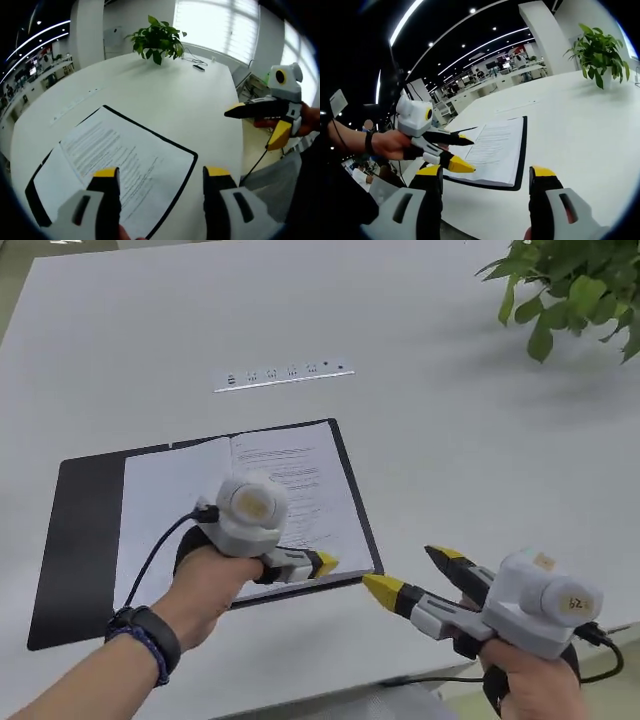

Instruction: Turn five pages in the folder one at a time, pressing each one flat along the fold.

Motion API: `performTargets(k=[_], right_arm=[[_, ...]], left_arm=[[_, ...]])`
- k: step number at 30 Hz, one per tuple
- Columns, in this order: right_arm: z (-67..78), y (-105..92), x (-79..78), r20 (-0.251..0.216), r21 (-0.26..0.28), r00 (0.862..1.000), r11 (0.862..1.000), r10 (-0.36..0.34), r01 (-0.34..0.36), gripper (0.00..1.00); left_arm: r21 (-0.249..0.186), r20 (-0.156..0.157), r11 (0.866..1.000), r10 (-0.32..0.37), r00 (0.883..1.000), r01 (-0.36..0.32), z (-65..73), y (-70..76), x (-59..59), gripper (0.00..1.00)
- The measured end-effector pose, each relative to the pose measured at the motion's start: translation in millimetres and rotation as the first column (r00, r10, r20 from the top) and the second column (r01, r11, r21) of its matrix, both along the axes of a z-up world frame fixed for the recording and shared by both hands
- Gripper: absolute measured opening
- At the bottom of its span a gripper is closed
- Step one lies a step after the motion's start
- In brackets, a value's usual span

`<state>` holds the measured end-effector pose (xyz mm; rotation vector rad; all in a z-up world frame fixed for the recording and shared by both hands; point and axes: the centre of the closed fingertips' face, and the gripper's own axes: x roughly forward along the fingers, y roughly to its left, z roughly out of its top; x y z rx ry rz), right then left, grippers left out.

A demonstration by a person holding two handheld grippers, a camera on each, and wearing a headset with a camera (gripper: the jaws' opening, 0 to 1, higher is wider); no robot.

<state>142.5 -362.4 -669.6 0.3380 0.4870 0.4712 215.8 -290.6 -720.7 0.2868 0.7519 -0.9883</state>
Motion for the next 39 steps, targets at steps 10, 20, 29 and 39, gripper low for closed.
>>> performTargets(k=[10,20,29,39], right_arm=[[-7.9,-2.5,2.8,-0.022,0.021,0.999,0.999,0.026,-0.025,0.69],[-10.9,-17.8,-2.1,-0.043,0.05,0.999,0.999,-0.005,0.007,0.68],[-12.3,-20.9,-1.2,-0.056,0.07,0.998,0.997,-0.023,0.027,0.66],[-14.9,-12.5,14.3,-0.05,0.058,0.999,0.998,0.017,-0.015,0.64]], left_arm=[[0.035,-0.007,0.999,0.026,1.0,-0.026,-36.1,-25.4,3.2,0.67],[0.097,0.015,0.994,0.038,0.999,-0.039,-65.6,-31.2,7.3,0.67],[0.06,0.032,0.997,0.047,0.998,-0.048,-62.6,-27.4,9.7,0.64],[-0.005,-0.014,0.991,0.133,0.991,-0.133,-59.5,-11.3,13.3,0.51]])
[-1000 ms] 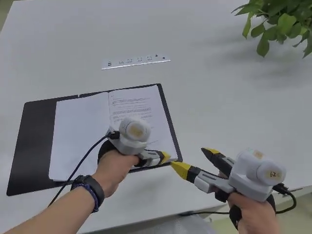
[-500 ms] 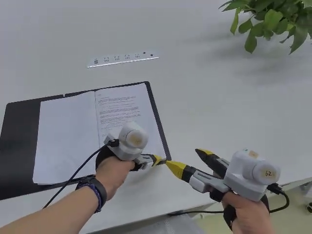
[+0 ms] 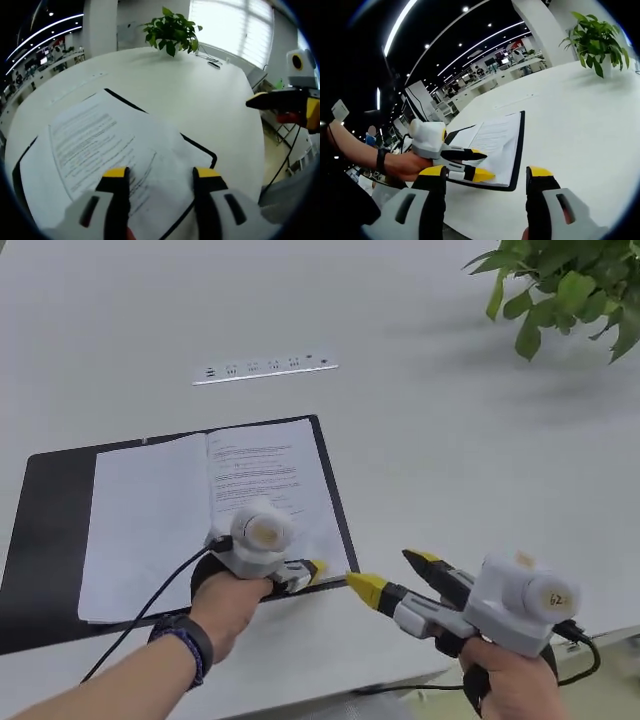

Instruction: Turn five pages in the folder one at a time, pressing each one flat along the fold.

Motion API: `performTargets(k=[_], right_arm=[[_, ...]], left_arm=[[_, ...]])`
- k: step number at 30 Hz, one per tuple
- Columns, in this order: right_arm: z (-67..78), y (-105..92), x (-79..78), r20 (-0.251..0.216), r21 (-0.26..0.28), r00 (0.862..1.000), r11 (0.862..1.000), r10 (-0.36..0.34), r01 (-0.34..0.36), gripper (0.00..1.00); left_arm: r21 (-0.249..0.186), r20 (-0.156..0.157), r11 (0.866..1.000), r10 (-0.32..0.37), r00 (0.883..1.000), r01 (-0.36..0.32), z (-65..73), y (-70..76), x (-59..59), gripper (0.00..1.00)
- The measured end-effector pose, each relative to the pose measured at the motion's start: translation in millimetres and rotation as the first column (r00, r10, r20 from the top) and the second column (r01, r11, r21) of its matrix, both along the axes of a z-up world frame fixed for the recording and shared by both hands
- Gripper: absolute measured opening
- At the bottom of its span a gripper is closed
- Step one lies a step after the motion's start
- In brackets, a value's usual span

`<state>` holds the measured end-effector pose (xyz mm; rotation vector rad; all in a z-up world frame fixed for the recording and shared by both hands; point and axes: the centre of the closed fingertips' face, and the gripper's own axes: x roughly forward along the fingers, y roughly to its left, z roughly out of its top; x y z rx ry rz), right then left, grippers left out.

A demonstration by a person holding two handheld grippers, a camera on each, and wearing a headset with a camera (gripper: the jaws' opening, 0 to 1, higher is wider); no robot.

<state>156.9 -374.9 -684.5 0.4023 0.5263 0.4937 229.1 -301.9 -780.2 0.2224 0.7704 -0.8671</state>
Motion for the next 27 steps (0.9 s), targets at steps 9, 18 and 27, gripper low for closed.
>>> performTargets(k=[9,18,27], right_arm=[[-12.5,22.2,32.6,0.002,0.006,0.998,0.998,0.066,-0.066,0.59],[-44.5,50.0,80.8,-0.065,0.143,0.996,0.988,0.06,-0.05,0.57],[-45.6,53.0,96.7,-0.095,0.246,0.995,0.969,0.031,-0.007,0.52]], left_arm=[[-0.022,-0.008,0.999,0.026,1.0,-0.026,1.4,4.0,-0.6,0.45],[-0.041,-0.004,0.998,0.039,0.999,-0.039,1.5,5.0,-2.4,0.46],[-0.061,-0.007,0.997,0.049,0.999,-0.049,3.0,5.3,-3.5,0.47]])
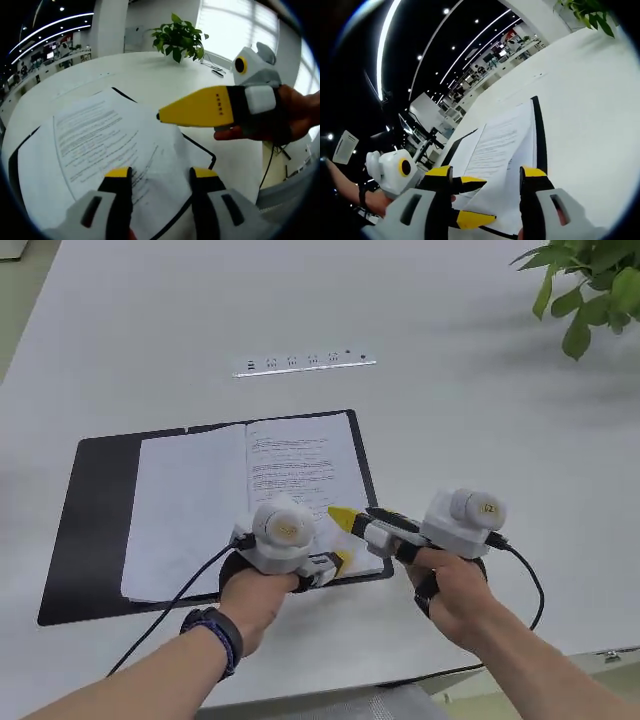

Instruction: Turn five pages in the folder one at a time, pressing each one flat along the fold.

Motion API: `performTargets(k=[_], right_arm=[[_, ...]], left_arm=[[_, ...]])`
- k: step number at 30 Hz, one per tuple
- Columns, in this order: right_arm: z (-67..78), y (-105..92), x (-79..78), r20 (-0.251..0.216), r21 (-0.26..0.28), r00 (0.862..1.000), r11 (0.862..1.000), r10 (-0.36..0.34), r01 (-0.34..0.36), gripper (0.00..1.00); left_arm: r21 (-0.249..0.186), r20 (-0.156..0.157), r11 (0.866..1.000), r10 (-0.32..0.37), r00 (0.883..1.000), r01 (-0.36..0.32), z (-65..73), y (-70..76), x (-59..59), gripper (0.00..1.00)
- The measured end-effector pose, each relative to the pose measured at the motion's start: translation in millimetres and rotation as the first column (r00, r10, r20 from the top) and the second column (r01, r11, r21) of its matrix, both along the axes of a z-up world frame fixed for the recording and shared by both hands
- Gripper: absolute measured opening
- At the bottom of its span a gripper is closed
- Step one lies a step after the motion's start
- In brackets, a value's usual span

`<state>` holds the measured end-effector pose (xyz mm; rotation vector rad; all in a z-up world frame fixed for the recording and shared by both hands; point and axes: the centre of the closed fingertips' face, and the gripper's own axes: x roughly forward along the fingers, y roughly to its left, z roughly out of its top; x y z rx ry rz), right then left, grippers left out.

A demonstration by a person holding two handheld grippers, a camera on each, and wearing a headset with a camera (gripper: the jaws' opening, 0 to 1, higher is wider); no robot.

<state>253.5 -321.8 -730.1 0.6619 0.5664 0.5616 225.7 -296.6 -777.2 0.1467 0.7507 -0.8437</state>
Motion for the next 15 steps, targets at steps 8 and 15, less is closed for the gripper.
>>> performTargets(k=[8,15], right_arm=[[3.3,5.2,-9.0,-0.008,0.056,1.0,0.998,0.009,-0.008,0.37],[5.7,6.1,-16.8,-0.029,0.102,1.0,0.995,-0.006,0.009,0.2]], left_arm=[[-0.064,-0.062,0.997,0.047,0.997,-0.051,7.5,4.6,-7.5,0.58],[-0.067,-0.049,0.996,0.062,0.997,-0.065,14.5,19.3,-16.9,0.64]])
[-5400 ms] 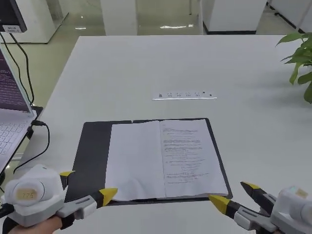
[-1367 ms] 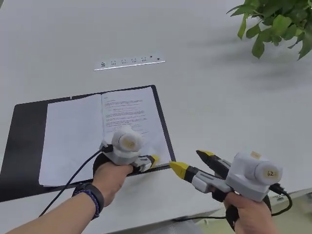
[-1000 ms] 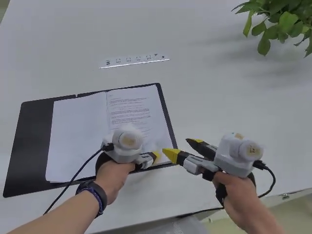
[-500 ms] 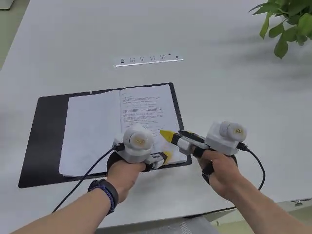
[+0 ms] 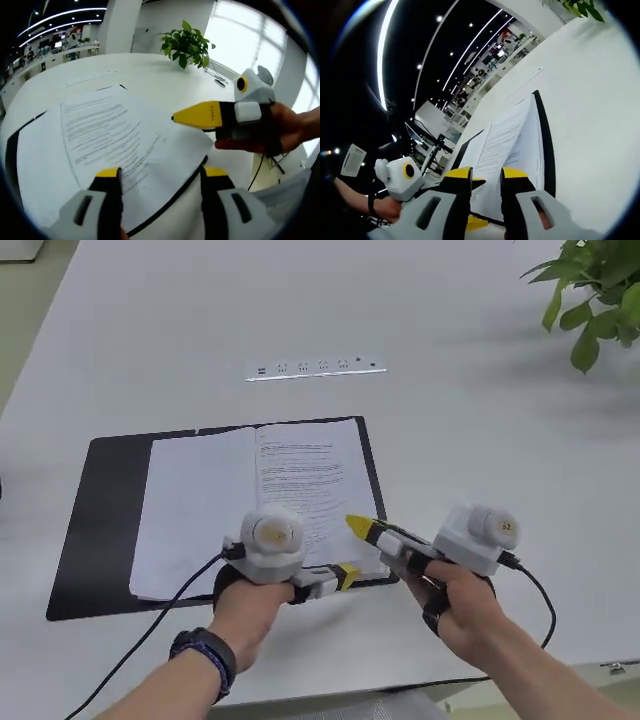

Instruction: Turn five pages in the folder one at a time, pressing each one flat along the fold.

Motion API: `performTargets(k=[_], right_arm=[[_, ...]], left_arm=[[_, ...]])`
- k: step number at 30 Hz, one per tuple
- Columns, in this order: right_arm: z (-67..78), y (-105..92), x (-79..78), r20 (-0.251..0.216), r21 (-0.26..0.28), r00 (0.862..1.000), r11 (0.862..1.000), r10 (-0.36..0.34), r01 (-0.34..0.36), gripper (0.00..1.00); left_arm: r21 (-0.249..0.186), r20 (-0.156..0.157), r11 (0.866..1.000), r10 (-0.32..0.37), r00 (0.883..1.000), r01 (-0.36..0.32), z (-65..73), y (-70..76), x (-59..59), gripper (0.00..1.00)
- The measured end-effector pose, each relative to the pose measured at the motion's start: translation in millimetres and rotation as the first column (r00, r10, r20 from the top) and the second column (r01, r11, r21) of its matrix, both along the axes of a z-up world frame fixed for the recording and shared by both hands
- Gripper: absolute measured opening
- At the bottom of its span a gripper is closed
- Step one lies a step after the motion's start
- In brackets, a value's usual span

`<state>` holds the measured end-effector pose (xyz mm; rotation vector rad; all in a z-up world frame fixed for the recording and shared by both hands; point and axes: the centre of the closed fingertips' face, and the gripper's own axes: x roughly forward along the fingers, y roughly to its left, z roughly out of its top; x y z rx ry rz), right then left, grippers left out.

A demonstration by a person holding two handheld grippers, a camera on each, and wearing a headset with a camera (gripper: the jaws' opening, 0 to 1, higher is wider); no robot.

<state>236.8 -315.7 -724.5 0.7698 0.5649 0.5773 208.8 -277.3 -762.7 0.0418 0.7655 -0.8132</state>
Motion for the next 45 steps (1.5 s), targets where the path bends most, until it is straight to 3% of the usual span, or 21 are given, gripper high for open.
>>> performTargets(k=[4,9,12,20,27,45], right_arm=[[0.5,-1.3,-1.1,0.0,-0.004,1.0,1.0,-0.015,0.015,0.11],[0.8,-2.9,0.8,-0.007,-0.001,0.999,0.999,-0.037,0.037,0.0],[1.0,-3.5,1.5,-0.029,0.023,0.998,0.998,-0.054,0.055,0.0],[7.3,1.3,2.5,-0.022,0.035,0.998,0.997,-0.065,0.066,0.0],[16.4,7.0,5.0,-0.001,0.032,0.998,0.998,-0.061,0.061,0.0],[34.7,41.2,11.7,0.041,0.036,0.999,0.999,-0.008,0.007,0.0]], left_arm=[[0.019,0.017,0.999,-0.027,1.0,0.026,8.2,7.9,-7.3,0.68],[0.024,0.054,0.999,-0.034,0.998,0.033,19.5,19.0,-7.7,0.67],[0.028,0.07,0.999,-0.039,0.997,0.037,25.0,26.0,-7.8,0.68],[0.029,0.103,1.0,-0.012,0.995,0.009,41.2,48.3,-8.1,0.68],[0.018,0.095,0.999,0.031,0.995,-0.033,47.6,67.6,-12.5,0.68],[0.017,0.121,0.996,0.085,0.989,-0.087,63.3,104.2,-17.9,0.68]])
